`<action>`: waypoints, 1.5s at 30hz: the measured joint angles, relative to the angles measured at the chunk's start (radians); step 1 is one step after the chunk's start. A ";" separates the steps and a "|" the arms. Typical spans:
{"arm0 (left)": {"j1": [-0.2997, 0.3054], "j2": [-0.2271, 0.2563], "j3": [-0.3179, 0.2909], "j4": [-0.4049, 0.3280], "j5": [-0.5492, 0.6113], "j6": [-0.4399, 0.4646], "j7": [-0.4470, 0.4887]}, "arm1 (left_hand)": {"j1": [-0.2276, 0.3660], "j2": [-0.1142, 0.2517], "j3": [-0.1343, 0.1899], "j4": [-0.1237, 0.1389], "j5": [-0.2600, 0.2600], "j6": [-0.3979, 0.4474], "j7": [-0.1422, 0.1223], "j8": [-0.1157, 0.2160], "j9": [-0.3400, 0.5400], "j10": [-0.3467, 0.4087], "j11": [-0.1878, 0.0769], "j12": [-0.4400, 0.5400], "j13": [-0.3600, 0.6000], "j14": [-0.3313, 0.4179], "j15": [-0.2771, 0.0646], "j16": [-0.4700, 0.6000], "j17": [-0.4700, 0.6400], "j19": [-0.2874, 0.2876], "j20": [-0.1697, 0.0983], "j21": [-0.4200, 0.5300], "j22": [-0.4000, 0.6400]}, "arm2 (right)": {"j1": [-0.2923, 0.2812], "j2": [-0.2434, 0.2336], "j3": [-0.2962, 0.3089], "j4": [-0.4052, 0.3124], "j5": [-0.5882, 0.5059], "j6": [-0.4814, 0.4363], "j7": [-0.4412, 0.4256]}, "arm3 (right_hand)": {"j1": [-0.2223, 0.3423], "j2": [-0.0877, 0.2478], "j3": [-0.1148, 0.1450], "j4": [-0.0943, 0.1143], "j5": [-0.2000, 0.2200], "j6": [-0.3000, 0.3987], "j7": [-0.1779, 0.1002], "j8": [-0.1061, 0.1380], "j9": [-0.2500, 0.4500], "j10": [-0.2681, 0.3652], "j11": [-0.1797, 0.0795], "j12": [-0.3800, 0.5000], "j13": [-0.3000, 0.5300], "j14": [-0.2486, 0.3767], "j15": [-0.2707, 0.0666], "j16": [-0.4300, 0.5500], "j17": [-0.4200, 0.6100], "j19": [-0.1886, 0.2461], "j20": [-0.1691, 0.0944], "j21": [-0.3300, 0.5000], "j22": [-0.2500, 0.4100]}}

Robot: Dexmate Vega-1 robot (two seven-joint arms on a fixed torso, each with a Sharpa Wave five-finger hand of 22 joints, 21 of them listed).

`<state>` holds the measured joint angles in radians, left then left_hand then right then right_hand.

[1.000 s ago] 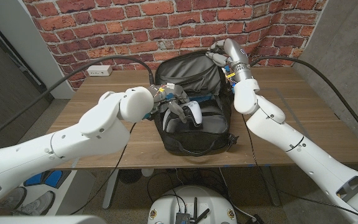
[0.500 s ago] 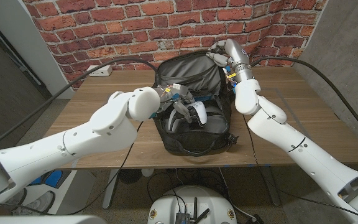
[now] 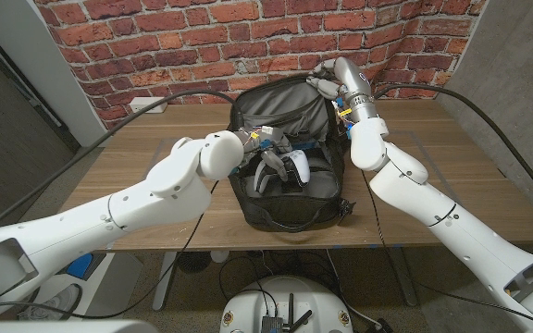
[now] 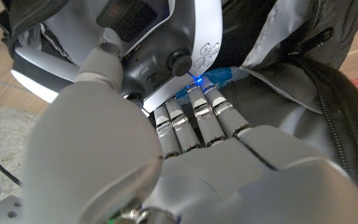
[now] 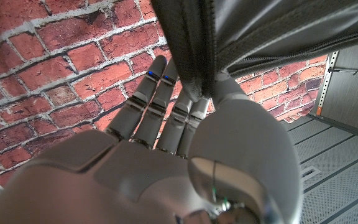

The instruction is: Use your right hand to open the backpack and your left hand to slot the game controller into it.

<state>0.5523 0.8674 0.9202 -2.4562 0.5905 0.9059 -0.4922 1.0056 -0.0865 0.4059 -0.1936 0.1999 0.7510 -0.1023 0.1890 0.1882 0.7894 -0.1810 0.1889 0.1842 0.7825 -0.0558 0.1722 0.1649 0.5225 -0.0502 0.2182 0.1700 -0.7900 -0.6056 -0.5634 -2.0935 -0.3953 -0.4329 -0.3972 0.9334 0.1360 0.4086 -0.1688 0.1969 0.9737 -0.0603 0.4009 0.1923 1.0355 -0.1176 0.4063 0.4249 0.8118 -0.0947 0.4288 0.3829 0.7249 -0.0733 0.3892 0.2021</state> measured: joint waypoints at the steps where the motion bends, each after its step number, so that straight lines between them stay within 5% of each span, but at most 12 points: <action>1: 0.000 -0.001 0.000 0.001 0.001 -0.001 0.000 | 0.000 0.000 0.003 -0.003 0.000 0.000 0.000 0.000 0.000 0.000 0.000 0.000 0.000 0.000 0.000 0.000 0.000 0.000 0.000 0.000 0.000 | 0.000 0.000 0.000 0.000 0.000 0.001 0.000 | 0.000 0.000 0.000 0.000 0.000 -0.001 -0.001 0.000 0.000 0.000 0.000 0.000 0.000 0.000 0.000 0.000 0.000 0.000 0.000 0.000 0.000; 26: -0.049 -0.089 0.049 0.133 0.073 -0.076 -0.074 | 0.000 0.000 0.003 -0.003 0.001 0.001 -0.001 -0.004 0.005 -0.002 -0.002 -0.001 -0.001 0.000 0.000 0.000 -0.001 0.000 0.000 -0.005 0.000 | 0.007 0.011 0.000 0.020 0.011 0.039 0.000 | 0.000 0.000 -0.003 -0.003 0.000 0.002 0.001 -0.007 0.020 0.000 0.000 0.000 0.004 0.000 0.000 -0.004 0.005 0.000 0.000 0.008 0.000; 45: -0.054 -0.135 0.049 0.215 0.103 -0.139 -0.107 | 0.000 0.000 0.007 -0.007 0.000 -0.015 0.015 -0.011 0.005 -0.028 -0.027 -0.007 0.000 -0.016 -0.016 -0.005 -0.004 -0.009 0.001 -0.013 0.000 | 0.015 0.022 0.003 0.035 0.017 0.061 -0.011 | 0.000 0.000 -0.001 -0.001 -0.001 0.004 0.004 -0.007 0.019 0.000 0.000 -0.008 0.010 0.005 -0.005 -0.004 0.009 0.000 0.000 0.015 0.000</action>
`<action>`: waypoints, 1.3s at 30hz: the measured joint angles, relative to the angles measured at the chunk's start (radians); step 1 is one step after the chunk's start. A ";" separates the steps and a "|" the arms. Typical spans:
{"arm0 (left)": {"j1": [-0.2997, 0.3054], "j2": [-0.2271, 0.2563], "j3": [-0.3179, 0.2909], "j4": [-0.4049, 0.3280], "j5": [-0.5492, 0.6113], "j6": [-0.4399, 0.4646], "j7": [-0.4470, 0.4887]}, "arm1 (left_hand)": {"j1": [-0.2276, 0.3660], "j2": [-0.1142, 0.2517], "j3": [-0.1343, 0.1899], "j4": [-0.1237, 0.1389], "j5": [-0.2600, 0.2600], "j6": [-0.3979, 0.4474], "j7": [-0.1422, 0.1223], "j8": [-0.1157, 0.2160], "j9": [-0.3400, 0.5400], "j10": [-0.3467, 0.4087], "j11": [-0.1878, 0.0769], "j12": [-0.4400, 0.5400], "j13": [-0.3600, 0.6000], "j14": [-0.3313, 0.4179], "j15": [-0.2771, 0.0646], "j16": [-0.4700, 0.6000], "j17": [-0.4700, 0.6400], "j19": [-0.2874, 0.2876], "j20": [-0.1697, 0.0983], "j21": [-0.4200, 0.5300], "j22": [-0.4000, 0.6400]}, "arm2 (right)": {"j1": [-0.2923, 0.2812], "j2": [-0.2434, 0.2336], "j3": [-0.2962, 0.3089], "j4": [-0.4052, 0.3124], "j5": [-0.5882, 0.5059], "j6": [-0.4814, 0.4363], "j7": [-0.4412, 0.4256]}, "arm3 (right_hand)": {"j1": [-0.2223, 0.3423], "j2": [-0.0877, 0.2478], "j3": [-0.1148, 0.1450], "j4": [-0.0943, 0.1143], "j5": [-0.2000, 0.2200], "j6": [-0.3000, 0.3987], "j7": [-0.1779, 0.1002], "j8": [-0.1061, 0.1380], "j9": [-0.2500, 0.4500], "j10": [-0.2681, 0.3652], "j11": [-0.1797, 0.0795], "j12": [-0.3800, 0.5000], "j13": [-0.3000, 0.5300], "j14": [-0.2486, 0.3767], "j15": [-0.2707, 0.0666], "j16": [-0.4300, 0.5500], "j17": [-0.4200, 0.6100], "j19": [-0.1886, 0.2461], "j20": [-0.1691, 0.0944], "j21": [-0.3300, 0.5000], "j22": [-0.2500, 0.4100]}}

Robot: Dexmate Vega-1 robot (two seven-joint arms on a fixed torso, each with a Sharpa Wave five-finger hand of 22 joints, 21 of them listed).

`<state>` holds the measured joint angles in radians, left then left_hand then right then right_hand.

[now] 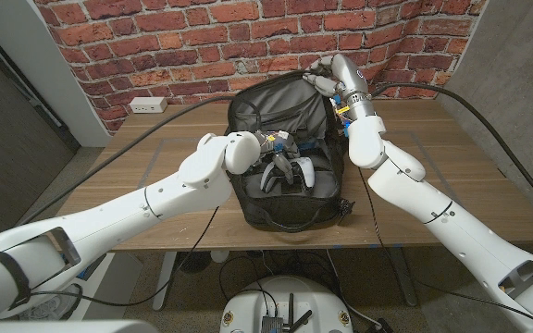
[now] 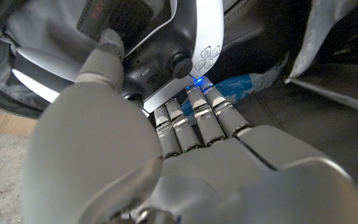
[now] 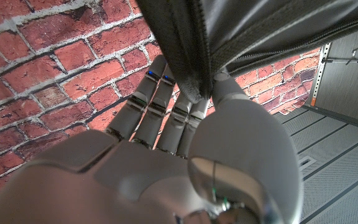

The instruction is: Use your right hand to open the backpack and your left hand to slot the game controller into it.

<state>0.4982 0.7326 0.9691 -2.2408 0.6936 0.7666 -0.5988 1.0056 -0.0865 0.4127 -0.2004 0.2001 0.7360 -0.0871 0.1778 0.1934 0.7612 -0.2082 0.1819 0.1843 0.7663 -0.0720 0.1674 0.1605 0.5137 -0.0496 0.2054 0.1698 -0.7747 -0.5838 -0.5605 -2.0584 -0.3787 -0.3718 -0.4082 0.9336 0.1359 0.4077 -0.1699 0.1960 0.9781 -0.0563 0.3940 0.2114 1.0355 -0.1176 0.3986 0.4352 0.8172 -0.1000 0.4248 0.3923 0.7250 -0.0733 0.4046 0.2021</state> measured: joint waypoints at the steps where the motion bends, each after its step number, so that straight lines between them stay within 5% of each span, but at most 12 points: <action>1: 0.000 -0.002 0.000 0.003 0.002 -0.002 -0.001 | 0.000 0.000 0.000 0.000 0.000 -0.003 0.003 0.000 0.000 -0.005 -0.001 0.000 0.000 -0.004 -0.004 0.000 0.000 -0.001 0.001 0.000 0.000 | 0.000 0.000 0.000 0.000 0.000 0.001 0.000 | 0.000 0.000 0.000 0.000 0.000 0.000 0.000 0.000 0.000 0.000 0.000 0.000 0.000 0.000 0.000 0.000 0.000 0.000 0.000 0.000 0.000; 14: 0.001 -0.020 -0.001 0.025 0.030 -0.016 -0.029 | 0.000 0.000 0.000 0.000 0.000 -0.069 -0.001 0.000 -0.001 -0.075 0.001 -0.001 0.000 -0.061 0.002 0.000 0.001 -0.012 0.001 -0.008 0.000 | 0.001 0.004 0.002 0.005 0.005 0.012 -0.003 | 0.000 0.000 0.000 0.000 -0.003 0.000 0.000 0.000 0.003 0.000 0.000 0.000 0.000 0.000 0.000 0.000 0.000 -0.002 -0.002 0.008 0.000; 29: 0.003 -0.021 -0.009 0.021 0.059 -0.021 -0.081 | -0.083 0.082 -0.027 0.028 0.000 -0.202 0.000 -0.005 -0.005 -0.214 0.013 -0.001 -0.004 -0.174 0.017 0.000 0.001 -0.046 0.003 -0.016 0.000 | -0.003 0.005 0.006 0.005 0.011 0.020 -0.004 | 0.000 0.000 0.000 0.000 0.001 -0.002 -0.002 -0.005 0.007 0.000 0.000 0.000 0.003 0.000 0.000 -0.007 0.005 -0.007 0.004 0.008 0.000; 39: 0.015 -0.018 -0.021 0.008 0.071 -0.026 -0.099 | -0.116 0.052 -0.047 0.036 0.000 -0.272 0.015 -0.003 -0.008 -0.275 0.033 -0.005 -0.002 -0.223 0.022 0.001 0.002 -0.075 0.004 -0.016 0.000 | -0.008 0.005 0.008 0.004 0.016 0.021 -0.004 | 0.007 0.006 -0.003 0.002 0.001 -0.002 -0.002 -0.009 0.007 0.000 0.000 0.000 0.008 0.002 0.002 -0.007 0.005 -0.007 0.004 0.014 0.000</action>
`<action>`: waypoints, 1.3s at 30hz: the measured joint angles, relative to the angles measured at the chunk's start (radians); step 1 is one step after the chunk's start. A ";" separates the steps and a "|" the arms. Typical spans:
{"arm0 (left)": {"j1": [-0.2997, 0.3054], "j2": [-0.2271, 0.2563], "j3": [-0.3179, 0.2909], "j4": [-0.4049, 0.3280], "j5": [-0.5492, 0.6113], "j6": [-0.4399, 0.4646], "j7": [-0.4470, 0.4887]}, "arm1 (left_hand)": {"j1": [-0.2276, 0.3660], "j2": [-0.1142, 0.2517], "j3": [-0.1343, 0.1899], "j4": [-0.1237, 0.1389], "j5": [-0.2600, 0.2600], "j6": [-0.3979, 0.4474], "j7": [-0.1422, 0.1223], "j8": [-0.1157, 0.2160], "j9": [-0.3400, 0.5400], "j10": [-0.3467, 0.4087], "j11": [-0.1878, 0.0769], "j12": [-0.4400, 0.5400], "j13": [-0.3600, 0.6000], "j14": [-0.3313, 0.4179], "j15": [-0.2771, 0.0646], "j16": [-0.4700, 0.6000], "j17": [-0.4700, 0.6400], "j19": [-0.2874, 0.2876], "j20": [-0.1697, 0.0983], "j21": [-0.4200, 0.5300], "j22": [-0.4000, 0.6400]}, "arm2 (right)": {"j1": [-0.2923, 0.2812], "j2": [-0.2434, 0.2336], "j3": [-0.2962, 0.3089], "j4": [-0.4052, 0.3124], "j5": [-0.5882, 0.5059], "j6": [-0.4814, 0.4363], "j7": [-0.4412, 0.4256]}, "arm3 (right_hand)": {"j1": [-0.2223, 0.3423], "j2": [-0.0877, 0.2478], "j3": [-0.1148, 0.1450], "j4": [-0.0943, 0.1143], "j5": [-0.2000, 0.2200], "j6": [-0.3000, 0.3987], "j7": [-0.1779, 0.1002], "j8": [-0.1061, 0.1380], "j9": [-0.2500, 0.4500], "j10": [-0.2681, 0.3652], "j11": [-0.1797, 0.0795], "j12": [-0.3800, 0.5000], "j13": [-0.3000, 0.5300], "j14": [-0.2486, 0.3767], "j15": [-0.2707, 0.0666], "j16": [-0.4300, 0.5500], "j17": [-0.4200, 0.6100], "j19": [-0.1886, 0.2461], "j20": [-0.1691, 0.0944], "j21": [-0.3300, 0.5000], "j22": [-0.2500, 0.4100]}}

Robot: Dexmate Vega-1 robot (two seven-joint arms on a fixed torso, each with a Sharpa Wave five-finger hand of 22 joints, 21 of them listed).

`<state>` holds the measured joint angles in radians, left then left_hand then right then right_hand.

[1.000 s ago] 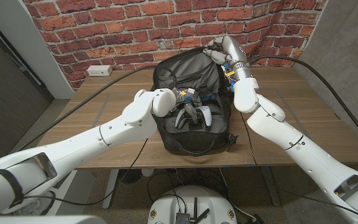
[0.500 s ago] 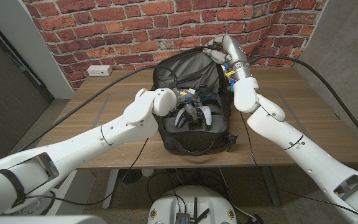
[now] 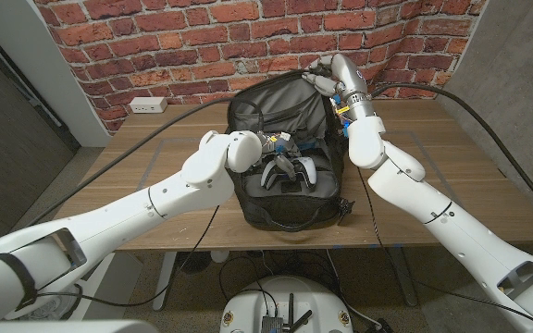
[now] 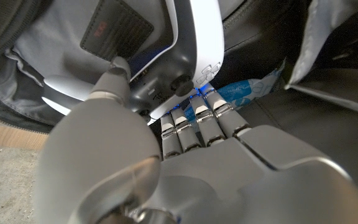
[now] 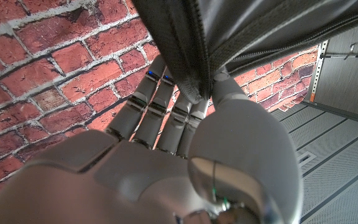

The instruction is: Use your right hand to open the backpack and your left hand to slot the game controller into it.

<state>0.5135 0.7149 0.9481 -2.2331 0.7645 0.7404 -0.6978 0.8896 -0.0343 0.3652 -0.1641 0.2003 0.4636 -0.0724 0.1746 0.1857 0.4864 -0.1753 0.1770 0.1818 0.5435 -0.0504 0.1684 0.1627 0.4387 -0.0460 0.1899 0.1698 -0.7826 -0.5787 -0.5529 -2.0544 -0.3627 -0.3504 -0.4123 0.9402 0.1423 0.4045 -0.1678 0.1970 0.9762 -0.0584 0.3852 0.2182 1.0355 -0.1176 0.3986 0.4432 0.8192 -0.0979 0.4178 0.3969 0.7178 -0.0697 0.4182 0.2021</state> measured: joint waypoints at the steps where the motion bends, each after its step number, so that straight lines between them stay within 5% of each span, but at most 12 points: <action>1: 0.001 0.000 -0.001 -0.001 0.000 0.000 0.000 | 0.000 0.000 -0.001 0.001 0.000 -0.008 0.002 0.002 0.000 -0.008 0.003 0.000 0.000 -0.007 0.000 0.000 0.000 -0.002 0.002 0.000 0.000 | 0.000 0.000 0.000 0.000 0.001 0.000 0.000 | 0.000 0.000 -0.001 -0.001 0.000 0.000 0.000 0.000 0.000 0.000 0.000 0.000 0.000 0.000 0.000 0.000 0.000 0.000 0.000 0.000 0.000; 13: 0.012 0.007 -0.015 -0.014 0.006 -0.011 -0.025 | -0.022 -0.025 -0.041 0.006 0.000 -0.184 0.003 -0.005 -0.004 -0.146 0.065 0.000 -0.005 -0.133 0.007 0.000 0.000 -0.094 0.005 -0.013 -0.002 | -0.005 -0.001 0.002 -0.004 0.005 0.004 0.000 | 0.005 -0.003 -0.002 -0.002 0.000 0.001 0.001 0.005 -0.003 0.000 0.000 0.000 0.000 0.001 0.001 0.000 0.000 -0.002 -0.002 0.004 0.000; 28: 0.035 0.019 -0.043 -0.035 -0.003 -0.031 -0.024 | -0.080 -0.038 -0.068 0.015 0.000 -0.266 0.012 -0.005 -0.009 -0.258 0.085 0.000 -0.005 -0.255 0.009 0.000 0.000 -0.180 0.005 -0.012 -0.005 | -0.012 -0.001 0.004 -0.010 0.009 0.006 -0.002 | 0.003 -0.001 -0.001 -0.001 -0.004 0.002 0.002 0.004 -0.003 0.000 0.000 -0.008 0.006 0.001 0.002 -0.004 0.005 -0.002 -0.002 0.010 0.000; 39: 0.064 0.043 -0.080 -0.064 -0.045 -0.055 -0.008 | -0.097 -0.039 -0.074 0.016 0.000 -0.273 0.019 -0.001 -0.009 -0.265 0.081 0.000 -0.005 -0.262 0.013 0.000 0.000 -0.196 0.007 -0.012 -0.007 | -0.016 0.000 0.004 -0.015 0.009 -0.001 -0.004 | 0.003 -0.001 -0.001 -0.001 0.000 0.002 0.002 0.001 -0.002 0.000 0.000 -0.008 0.006 0.001 0.002 -0.004 0.005 -0.002 -0.002 0.014 0.000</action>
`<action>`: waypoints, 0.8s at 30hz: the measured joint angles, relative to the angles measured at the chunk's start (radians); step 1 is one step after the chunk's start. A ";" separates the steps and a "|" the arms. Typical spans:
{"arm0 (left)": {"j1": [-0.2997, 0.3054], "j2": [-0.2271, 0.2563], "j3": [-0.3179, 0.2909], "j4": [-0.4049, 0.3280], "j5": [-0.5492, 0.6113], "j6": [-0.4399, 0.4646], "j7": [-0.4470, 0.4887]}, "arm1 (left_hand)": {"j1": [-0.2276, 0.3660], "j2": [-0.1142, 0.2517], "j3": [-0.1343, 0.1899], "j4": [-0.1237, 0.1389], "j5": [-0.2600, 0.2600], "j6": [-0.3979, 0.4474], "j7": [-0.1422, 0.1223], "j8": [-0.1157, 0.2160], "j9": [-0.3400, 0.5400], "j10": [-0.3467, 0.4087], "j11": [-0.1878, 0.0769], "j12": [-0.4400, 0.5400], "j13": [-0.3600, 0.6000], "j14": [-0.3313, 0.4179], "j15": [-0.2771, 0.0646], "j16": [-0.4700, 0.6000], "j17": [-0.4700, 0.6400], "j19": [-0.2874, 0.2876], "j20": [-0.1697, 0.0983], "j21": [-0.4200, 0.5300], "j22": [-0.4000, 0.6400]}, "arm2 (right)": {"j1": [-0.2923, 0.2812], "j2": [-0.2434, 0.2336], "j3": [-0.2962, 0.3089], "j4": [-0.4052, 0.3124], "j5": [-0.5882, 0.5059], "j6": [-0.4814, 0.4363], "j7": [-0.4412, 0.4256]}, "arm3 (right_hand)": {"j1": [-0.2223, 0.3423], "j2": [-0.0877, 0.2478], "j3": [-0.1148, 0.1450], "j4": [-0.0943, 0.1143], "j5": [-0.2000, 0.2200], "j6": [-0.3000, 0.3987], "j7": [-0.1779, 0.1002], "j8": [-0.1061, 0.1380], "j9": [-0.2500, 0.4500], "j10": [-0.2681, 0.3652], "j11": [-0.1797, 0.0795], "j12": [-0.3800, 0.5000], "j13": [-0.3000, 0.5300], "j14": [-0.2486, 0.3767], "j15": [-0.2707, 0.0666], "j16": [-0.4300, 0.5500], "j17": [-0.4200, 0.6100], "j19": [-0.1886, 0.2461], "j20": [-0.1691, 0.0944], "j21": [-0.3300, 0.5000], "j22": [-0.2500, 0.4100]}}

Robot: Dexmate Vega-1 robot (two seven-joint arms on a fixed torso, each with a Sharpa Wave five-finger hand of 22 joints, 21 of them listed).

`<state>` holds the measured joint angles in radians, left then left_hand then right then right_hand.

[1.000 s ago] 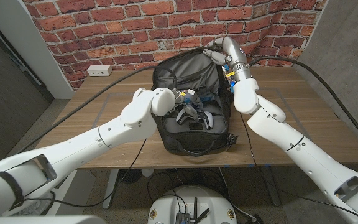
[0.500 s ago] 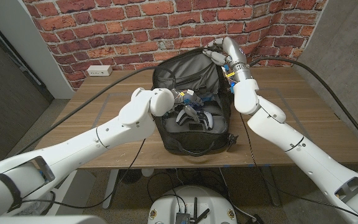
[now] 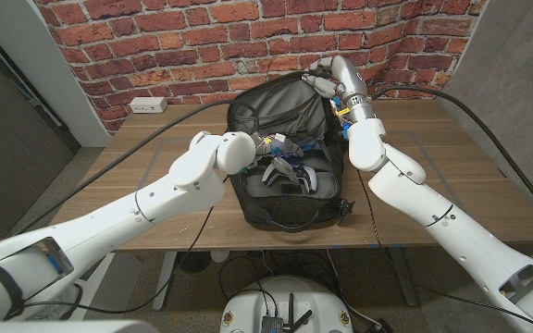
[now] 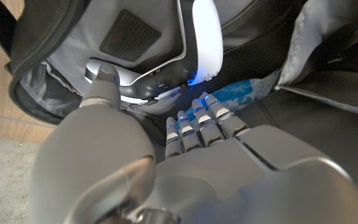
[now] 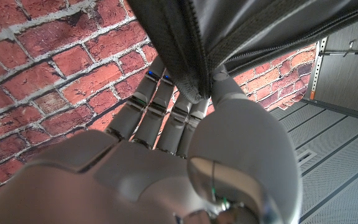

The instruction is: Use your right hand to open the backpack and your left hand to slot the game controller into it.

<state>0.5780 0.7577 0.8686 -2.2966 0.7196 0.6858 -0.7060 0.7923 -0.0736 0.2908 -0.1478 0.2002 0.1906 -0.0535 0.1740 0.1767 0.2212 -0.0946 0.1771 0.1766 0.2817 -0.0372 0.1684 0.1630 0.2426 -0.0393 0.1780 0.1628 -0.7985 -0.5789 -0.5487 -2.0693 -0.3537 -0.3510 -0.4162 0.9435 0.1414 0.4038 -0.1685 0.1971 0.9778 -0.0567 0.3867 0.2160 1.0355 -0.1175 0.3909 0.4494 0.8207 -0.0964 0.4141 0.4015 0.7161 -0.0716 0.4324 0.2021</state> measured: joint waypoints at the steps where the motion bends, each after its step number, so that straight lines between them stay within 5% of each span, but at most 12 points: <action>1: 0.002 0.002 -0.004 -0.004 -0.005 -0.002 0.001 | 0.000 0.000 0.000 0.000 0.000 0.000 0.000 0.004 0.000 0.000 0.000 0.000 0.000 -0.002 0.002 0.000 0.000 0.000 0.000 0.000 0.000 | 0.000 0.000 0.000 0.000 0.000 0.000 0.000 | 0.000 0.000 0.000 0.000 0.000 0.000 0.000 -0.001 0.000 0.000 0.000 0.000 0.000 0.000 0.000 0.000 0.000 -0.004 0.004 0.000 0.000; 24: 0.053 0.068 -0.084 -0.068 -0.169 -0.042 0.057 | -0.013 0.013 0.000 0.000 0.000 0.030 0.013 0.015 0.000 0.007 0.000 0.005 0.000 -0.001 0.001 0.000 0.000 0.000 0.000 0.000 0.003 | -0.001 0.009 -0.013 -0.008 -0.012 -0.019 -0.003 | -0.002 0.003 0.000 0.000 0.000 -0.002 -0.002 -0.008 0.001 0.000 0.000 -0.007 0.003 0.000 0.000 -0.004 0.005 -0.008 0.003 0.008 -0.002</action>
<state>0.6306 0.8252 0.7845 -2.3651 0.5508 0.6439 -0.6490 0.7792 -0.0603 0.2910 -0.1478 0.2002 0.2210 -0.0406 0.1895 0.1768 0.2286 -0.0949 0.1820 0.1768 0.2803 -0.0357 0.1684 0.1631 0.2429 -0.0393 0.1781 0.1656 -0.7993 -0.5698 -0.5621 -2.0775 -0.3657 -0.3701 -0.4192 0.9410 0.1439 0.4039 -0.1685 0.1969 0.9760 -0.0586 0.3783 0.2166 1.0354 -0.1175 0.3839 0.4527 0.8206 -0.0964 0.4103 0.4061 0.7085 -0.0684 0.4407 0.1998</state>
